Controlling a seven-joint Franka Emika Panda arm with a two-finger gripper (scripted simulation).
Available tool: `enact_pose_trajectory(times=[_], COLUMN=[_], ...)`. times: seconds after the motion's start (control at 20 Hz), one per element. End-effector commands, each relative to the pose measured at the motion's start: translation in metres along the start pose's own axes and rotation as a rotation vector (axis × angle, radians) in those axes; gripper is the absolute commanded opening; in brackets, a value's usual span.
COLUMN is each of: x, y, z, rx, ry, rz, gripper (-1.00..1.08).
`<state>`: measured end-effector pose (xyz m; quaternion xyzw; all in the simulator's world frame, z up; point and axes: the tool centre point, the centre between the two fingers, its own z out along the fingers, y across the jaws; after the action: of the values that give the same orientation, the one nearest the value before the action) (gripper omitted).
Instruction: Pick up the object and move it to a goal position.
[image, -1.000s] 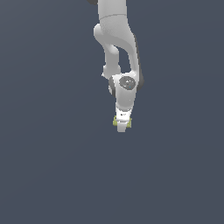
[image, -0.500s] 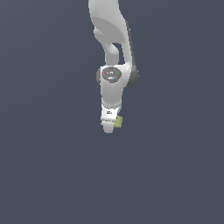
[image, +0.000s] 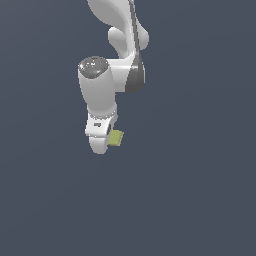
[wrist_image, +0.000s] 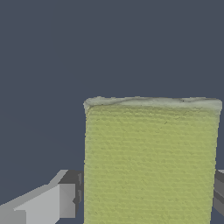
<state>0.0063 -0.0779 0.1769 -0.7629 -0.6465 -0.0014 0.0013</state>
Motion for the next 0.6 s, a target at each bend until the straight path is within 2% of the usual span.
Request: enact_pose_trajectory(times=[0.0, 0.55], x=[-0.015, -0.067], y=[0.013, 0.061], z=[-0.018, -0.077], rx=[0.000, 0.000], ry=[0.001, -0.001], rz=[-0.001, 0.000], gripper=[-1.00, -1.00])
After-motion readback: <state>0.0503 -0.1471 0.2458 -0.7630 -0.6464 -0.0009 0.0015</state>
